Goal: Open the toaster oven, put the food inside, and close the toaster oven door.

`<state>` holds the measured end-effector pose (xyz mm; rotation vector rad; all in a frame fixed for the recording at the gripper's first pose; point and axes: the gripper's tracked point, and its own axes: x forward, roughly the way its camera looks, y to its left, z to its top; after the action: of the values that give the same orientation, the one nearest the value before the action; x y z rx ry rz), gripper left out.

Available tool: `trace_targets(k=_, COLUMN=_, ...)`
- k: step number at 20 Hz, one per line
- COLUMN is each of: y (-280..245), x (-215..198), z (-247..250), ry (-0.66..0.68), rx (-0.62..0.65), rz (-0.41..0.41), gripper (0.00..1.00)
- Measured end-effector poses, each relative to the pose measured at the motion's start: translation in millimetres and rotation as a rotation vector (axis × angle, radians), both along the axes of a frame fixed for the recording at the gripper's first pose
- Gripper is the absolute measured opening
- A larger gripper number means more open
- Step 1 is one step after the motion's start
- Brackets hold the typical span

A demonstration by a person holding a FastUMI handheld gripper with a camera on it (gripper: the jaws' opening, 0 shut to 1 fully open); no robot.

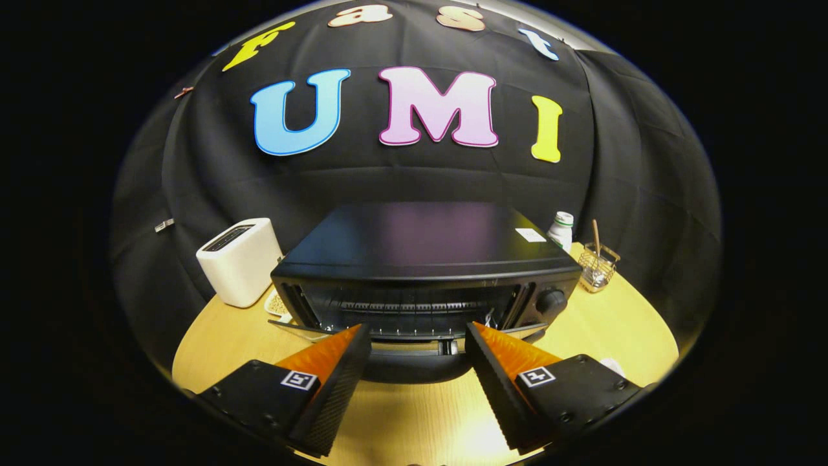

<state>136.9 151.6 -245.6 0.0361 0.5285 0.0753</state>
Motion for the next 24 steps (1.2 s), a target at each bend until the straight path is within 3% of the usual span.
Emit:
trace_targets(k=7, y=-2.5, x=-50.6, z=-35.7, ry=0.104, rx=-0.049, rz=0.04, gripper=0.96)
trace_targets(k=12, y=-9.9, x=-108.3, z=-112.9, ry=0.362, rx=-0.104, rz=0.12, gripper=0.99)
trace_targets(k=18, y=-45.8, x=-153.9, z=-67.4, ry=0.318, rx=-0.12, rz=0.204, gripper=0.99)
trace_targets(k=24, y=-142.0, x=-163.5, z=-38.7, ry=0.426, rx=-0.047, rz=0.085, gripper=0.99)
